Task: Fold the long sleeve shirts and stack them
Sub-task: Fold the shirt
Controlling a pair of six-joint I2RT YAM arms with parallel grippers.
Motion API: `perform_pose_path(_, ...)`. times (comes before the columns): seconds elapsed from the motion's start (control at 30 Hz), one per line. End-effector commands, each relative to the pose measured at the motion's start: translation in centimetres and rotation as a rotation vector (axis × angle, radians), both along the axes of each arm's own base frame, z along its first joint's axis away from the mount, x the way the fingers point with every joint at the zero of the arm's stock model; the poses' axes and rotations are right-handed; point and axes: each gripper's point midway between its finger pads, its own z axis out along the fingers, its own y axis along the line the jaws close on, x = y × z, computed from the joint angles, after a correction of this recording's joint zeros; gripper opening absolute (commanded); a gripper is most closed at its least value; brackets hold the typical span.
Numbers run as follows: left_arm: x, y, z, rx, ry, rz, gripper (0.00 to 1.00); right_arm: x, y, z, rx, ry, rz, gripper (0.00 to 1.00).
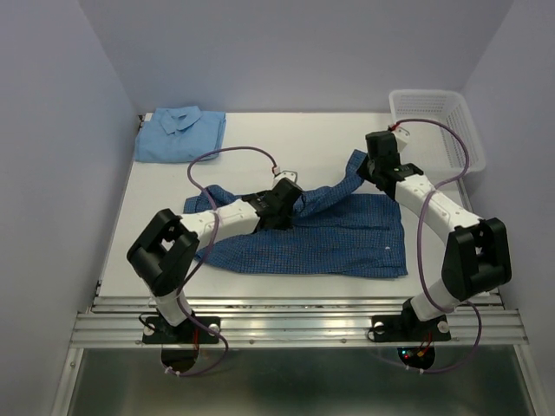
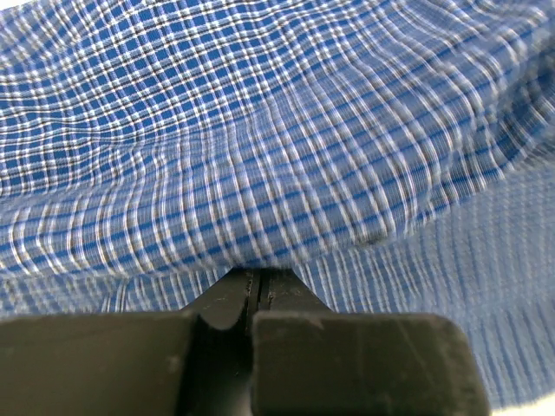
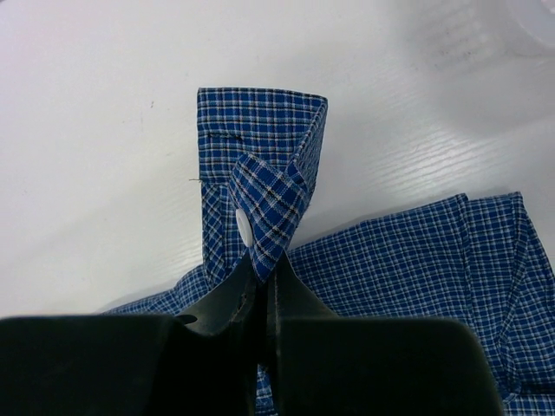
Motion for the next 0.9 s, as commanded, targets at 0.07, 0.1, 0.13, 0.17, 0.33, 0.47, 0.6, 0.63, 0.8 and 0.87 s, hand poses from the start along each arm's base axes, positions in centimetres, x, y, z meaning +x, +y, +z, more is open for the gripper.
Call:
perform_pose_path(0.07,-2.7,0.7,4.1,-0.070,0.007,0.008,0.00,-0.8,-0.9,5.7,0.004,-0.143,-0.008,0.01)
perform_pose_path(0.1,-3.0,0.9,4.0,-0.065,0.016,0.020,0.00,-1.5,-1.1,5.2,0.003,-0.133,-0.008,0.01)
perform_pose_path(0.13,-3.5,1.3,3.5,-0.063,0.035,0.033,0.00,-2.1,-1.2,5.9,0.015,-0.154,-0.012,0.01)
perform_pose_path(0.17,-3.9,1.4,3.0,-0.056,0.053,0.036,0.00,-3.3,-1.6,5.1,0.017,-0.145,-0.015,0.01)
perform_pose_path(0.33,-5.8,1.4,0.4,-0.034,0.140,0.037,0.00,-7.2,-3.1,2.2,0.012,-0.074,-0.055,0.01)
perform_pose_path(0.47,-7.0,1.4,-0.6,-0.024,0.183,0.009,0.04,-10.0,-4.9,-0.7,-0.045,-0.011,-0.101,0.07)
perform_pose_path(0.6,-8.8,2.4,-0.9,-0.021,0.233,-0.009,0.61,-12.9,-6.1,-4.0,-0.062,0.097,-0.154,0.09)
perform_pose_path(0.63,-9.4,2.6,-0.8,-0.030,0.246,-0.021,0.69,-13.5,-6.1,-4.6,-0.058,0.114,-0.153,0.13)
perform_pose_path(0.8,-12.0,4.3,1.0,-0.078,0.281,-0.021,0.99,-17.5,-8.3,-7.0,-0.142,0.239,-0.201,0.91)
perform_pose_path(0.87,-12.1,4.8,2.7,-0.087,0.263,-0.006,0.99,-18.6,-8.9,-6.5,-0.153,0.267,-0.236,1.00)
